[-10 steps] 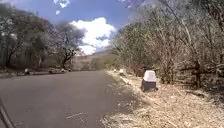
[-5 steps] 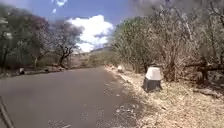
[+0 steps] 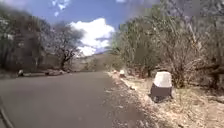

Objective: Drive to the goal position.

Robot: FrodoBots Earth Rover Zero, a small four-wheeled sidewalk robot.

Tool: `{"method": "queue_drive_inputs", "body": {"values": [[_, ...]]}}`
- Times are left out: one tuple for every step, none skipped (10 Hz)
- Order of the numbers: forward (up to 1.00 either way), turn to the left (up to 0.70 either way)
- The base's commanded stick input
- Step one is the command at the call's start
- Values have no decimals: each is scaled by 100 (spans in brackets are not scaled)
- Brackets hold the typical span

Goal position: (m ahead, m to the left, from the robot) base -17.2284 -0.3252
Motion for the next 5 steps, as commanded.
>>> {"method": "queue_drive_inputs", "body": {"values": [[70, 0], [70, 0], [70, 0], [70, 35], [70, 35]]}}
